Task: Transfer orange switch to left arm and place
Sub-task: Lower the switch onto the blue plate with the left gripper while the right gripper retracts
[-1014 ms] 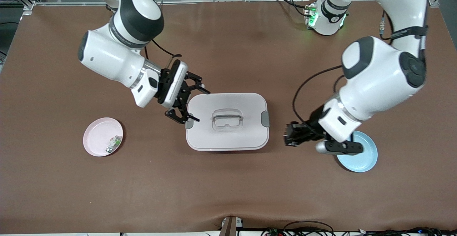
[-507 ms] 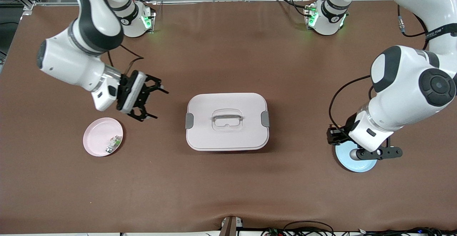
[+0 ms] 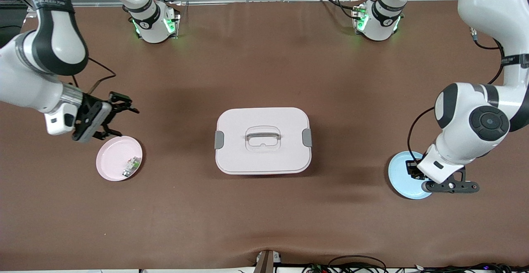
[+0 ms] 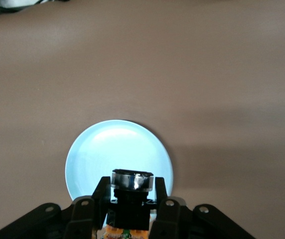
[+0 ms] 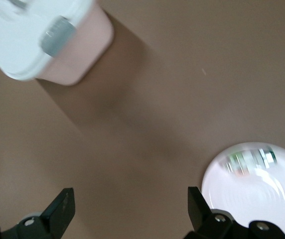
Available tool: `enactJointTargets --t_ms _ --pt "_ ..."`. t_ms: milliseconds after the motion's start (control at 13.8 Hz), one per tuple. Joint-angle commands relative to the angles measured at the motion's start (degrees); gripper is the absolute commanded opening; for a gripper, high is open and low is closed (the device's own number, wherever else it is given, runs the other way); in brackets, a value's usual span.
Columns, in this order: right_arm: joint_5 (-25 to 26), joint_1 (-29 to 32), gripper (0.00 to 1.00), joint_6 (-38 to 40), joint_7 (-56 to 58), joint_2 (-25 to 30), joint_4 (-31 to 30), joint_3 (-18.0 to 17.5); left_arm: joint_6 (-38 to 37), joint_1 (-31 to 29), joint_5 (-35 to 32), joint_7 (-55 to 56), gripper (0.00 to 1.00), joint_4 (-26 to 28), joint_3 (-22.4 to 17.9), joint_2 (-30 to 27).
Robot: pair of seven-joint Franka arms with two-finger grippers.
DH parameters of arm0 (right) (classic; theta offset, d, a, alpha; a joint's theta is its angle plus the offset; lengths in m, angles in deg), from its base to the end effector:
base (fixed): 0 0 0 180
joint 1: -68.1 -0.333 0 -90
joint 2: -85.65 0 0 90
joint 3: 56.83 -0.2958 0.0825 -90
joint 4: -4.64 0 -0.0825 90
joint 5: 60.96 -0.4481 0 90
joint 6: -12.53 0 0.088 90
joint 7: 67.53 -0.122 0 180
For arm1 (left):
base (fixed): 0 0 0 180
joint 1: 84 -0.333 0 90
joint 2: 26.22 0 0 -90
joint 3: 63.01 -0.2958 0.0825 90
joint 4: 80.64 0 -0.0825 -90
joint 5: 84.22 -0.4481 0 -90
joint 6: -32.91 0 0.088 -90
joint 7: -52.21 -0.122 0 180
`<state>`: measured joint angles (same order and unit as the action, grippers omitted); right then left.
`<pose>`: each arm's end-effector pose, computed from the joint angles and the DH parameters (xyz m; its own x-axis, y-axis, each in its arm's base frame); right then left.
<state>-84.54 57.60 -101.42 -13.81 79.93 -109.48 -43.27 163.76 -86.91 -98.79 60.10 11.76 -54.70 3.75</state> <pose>0.6202 -0.0018 0.3438 0.7713 0.6078 0.1886 0.6349 -0.7144 -0.2941 0.7460 -0.0516 0.2740 0.9822 -0.0923 0.1639 -0.0728 -0.9899 -0.1213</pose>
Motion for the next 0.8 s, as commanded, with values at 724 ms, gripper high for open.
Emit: enactJointTargets --t_ms 724 --pt "18.2 4.0 1.00 17.5 -57.3 1.8 18.8 -1.2 7.7 -6.3 2.7 -52.2 0.00 1.5 1.2 7.2"
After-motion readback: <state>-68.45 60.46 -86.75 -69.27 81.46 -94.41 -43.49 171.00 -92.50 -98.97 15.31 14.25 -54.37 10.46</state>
